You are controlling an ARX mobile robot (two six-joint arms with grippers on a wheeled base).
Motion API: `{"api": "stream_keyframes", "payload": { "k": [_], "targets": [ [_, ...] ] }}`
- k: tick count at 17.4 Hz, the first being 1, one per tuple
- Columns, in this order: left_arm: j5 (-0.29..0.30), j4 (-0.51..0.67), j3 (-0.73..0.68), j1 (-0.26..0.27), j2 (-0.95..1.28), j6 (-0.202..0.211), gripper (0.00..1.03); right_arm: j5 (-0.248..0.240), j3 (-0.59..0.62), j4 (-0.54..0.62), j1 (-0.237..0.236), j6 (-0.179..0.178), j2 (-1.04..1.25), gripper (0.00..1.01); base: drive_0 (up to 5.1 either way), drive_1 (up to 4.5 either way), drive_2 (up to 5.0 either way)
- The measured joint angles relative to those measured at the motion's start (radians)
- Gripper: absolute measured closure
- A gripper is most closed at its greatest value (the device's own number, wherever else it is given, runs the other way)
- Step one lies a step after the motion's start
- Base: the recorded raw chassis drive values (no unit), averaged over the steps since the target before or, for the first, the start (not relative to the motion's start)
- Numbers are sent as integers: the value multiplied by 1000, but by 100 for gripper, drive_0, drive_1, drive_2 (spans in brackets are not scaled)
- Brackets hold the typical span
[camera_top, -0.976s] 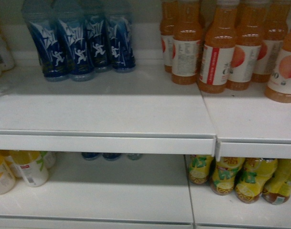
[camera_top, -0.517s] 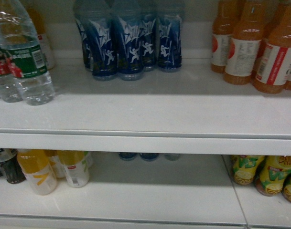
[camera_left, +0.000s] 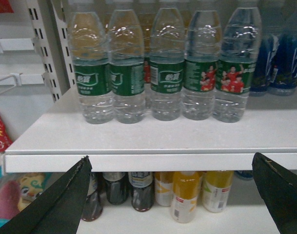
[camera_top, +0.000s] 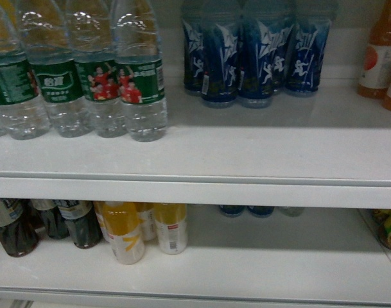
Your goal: Move water from second to third shelf
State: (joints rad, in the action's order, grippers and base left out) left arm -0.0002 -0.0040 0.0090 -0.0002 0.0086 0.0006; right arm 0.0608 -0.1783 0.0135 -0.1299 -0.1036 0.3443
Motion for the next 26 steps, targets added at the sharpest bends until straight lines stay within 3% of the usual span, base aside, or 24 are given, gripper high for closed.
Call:
{"api": "stream_keyframes", "payload": {
  "k": [20,26],
  "targets": [
    [0,0,0,0,0,0,5,1,0,1,0,0,0,64,-493,245,245],
    [-3,1,0,0,0,0,5,6,0,2,0,0,0,64,0,0,0]
  ]
}}
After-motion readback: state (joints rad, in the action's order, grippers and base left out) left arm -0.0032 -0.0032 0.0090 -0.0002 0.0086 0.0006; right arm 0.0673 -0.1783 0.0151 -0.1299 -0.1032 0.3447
